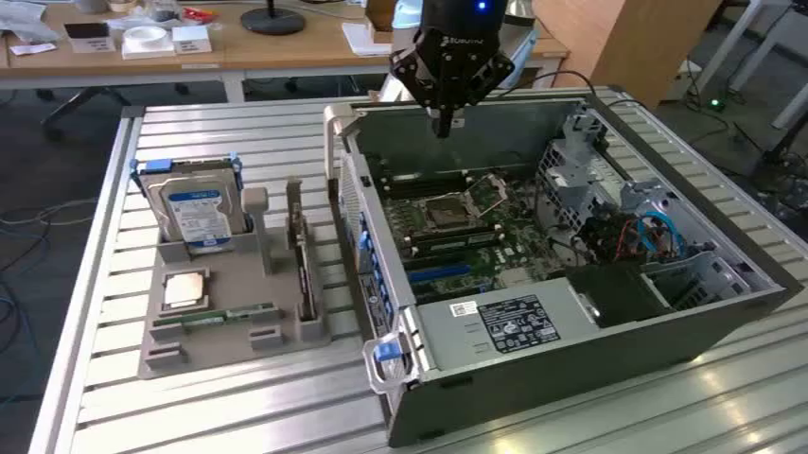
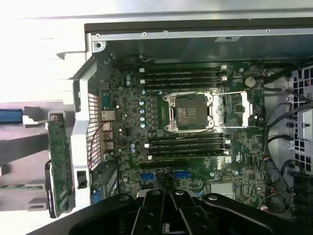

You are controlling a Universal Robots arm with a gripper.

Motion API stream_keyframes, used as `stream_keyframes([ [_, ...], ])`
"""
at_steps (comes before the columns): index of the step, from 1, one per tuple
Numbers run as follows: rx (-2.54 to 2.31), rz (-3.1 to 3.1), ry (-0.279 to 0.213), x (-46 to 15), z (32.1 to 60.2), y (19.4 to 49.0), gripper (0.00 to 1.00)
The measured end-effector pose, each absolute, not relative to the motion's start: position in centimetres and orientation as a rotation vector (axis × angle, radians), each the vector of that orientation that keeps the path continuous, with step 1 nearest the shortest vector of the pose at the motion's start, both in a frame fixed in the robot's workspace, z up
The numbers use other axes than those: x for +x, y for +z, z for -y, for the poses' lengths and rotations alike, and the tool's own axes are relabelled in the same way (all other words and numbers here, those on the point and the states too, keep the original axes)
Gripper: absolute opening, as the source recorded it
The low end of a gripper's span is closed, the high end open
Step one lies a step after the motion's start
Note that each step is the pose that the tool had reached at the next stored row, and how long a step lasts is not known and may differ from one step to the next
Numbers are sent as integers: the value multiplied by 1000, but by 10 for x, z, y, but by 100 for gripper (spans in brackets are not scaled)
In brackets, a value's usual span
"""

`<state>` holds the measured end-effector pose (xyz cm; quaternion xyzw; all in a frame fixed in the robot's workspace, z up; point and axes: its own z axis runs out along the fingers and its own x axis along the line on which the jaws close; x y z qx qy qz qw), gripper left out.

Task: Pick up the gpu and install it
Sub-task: 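Reach for the gpu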

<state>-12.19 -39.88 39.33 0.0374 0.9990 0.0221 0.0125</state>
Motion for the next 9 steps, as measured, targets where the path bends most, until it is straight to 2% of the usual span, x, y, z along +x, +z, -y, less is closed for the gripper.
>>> stream_keyframes([
  [9, 117, -3114, 69, -122, 399, 393, 11],
])
